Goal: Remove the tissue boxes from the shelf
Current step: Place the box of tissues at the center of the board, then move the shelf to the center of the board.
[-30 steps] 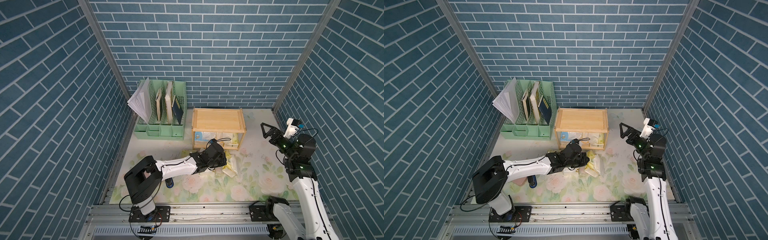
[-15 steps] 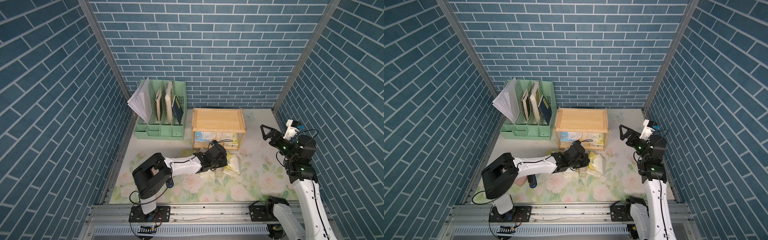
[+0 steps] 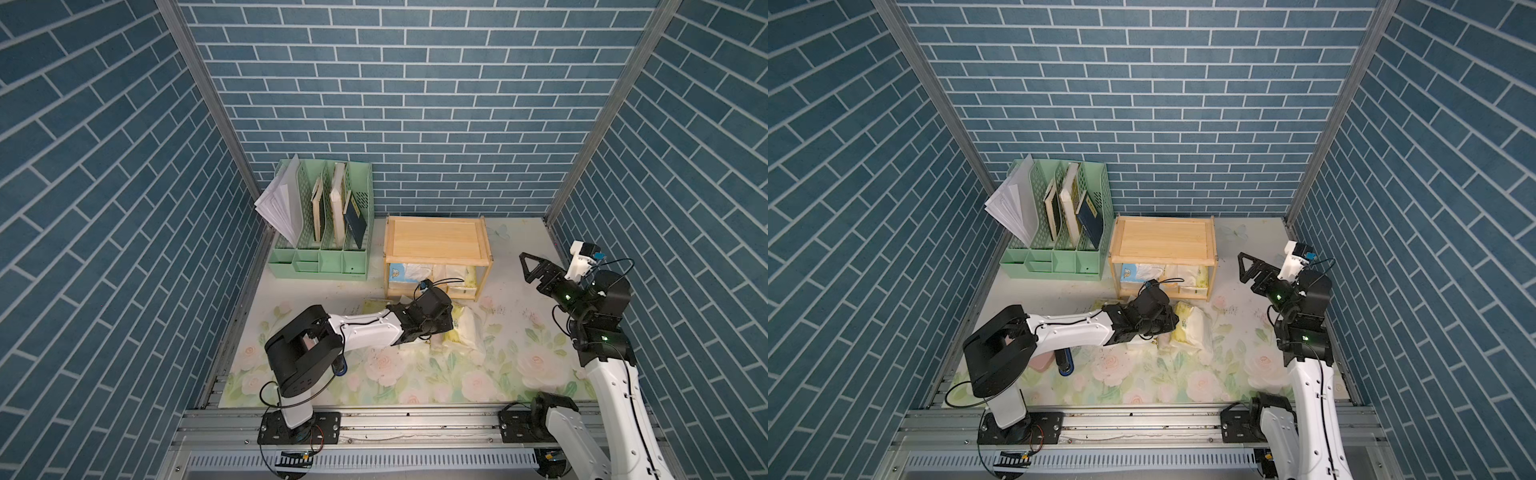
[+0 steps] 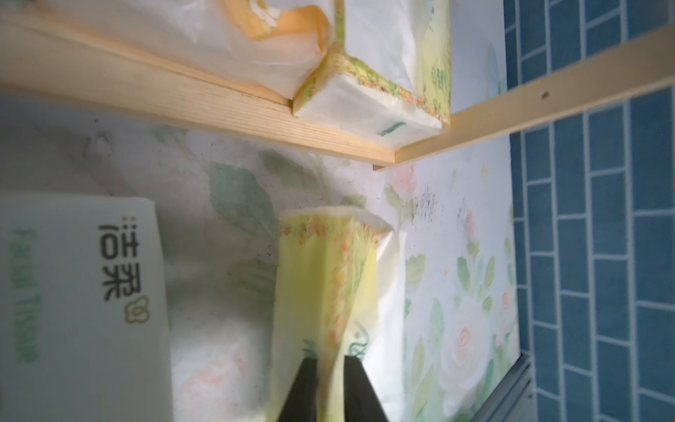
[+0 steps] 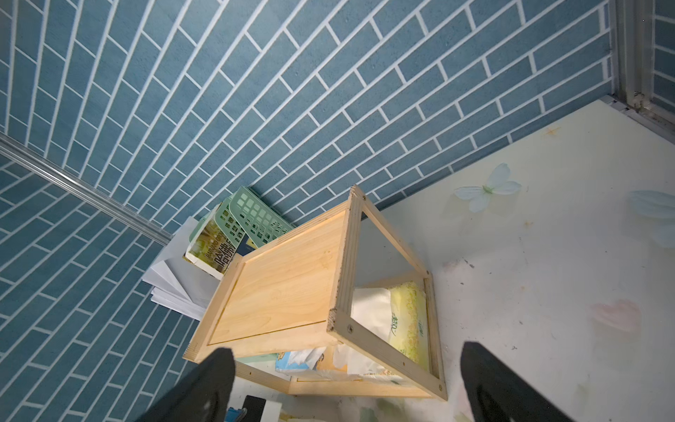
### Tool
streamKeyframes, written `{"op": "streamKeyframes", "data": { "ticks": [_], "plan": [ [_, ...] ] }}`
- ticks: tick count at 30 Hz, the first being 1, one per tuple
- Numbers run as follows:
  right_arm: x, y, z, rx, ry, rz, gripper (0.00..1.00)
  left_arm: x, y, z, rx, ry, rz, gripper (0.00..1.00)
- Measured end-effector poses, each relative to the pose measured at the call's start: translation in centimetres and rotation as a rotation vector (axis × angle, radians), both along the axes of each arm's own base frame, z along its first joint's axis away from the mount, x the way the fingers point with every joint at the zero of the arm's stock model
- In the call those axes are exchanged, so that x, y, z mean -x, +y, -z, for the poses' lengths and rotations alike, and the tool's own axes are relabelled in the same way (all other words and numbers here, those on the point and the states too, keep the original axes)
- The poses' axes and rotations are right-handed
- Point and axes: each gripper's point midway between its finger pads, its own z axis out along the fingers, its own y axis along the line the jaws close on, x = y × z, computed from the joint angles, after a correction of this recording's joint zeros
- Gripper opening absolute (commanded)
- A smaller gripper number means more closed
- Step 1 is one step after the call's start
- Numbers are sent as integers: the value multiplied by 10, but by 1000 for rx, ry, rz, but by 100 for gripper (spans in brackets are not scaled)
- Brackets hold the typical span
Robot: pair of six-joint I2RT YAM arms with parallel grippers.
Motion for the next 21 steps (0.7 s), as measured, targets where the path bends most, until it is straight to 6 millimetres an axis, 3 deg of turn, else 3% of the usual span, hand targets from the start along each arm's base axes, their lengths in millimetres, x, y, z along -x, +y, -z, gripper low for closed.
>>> {"op": "streamKeyframes", "data": {
  "ticks": [8,14,21],
  "plan": [
    [1,-1,19,33,41,-4,100,3,11,-10,-7,-12,-15,45],
    [4,0,37,55,82,-15,100,3,31,-57,42,-105,-49,63],
    [9,7,69,45,144,-59,100,2,78,-109,42,-251,-152,87]
  ]
}}
